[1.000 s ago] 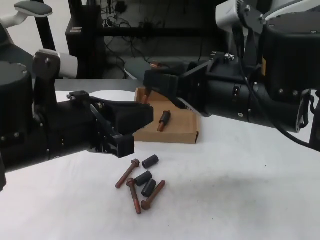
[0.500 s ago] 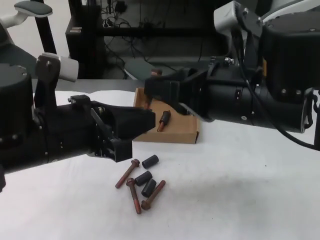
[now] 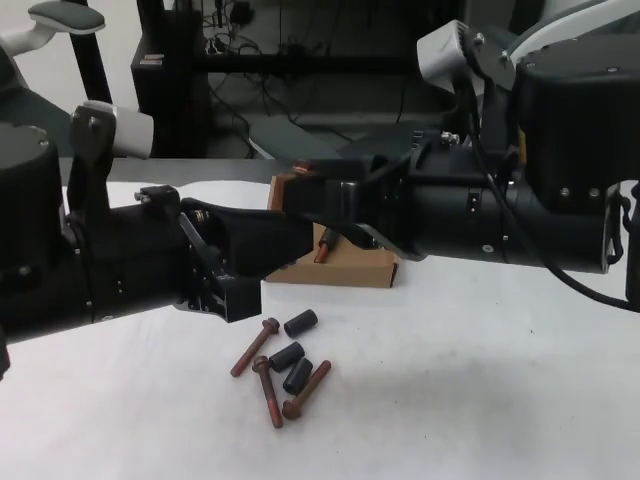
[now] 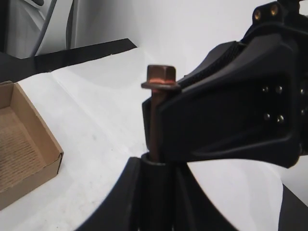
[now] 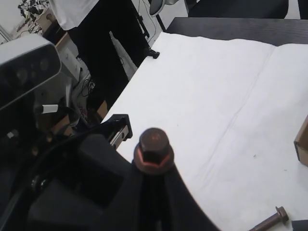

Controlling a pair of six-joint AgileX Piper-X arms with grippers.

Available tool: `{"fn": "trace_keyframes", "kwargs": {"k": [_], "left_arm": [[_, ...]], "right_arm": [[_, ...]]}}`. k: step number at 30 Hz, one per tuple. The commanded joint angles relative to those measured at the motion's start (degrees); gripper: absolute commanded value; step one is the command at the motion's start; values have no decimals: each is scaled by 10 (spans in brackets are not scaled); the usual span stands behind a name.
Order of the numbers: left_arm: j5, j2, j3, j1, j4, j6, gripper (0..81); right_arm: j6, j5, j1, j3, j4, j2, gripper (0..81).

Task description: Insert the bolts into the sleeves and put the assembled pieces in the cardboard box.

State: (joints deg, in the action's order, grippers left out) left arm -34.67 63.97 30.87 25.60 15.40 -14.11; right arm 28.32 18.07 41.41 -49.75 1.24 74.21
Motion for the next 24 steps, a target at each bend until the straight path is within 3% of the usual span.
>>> {"fn": "trace_keyframes", "kwargs": {"k": [1,3,5,7,12,24], "left_arm": [[35,-1,8,-3,25,0,17],[35,-1,8,-3,25,0,17],[35,-1,8,-3,25,0,17],[35,-1,8,-3,25,0,17],[35,-1,8,-3,25,0,17],[33,-1,8,-3,15,17,17]], "right_arm": [[9,56,10,-2,2,-1,56],[19,54,10,-1,8,-1,235],[41,46,10,-2,8,-1,531],[63,34,10,-2,8,-1,700],[67,33,10,-6,12,-1,624],[59,8,-21,-39,1,-1,624]]}}
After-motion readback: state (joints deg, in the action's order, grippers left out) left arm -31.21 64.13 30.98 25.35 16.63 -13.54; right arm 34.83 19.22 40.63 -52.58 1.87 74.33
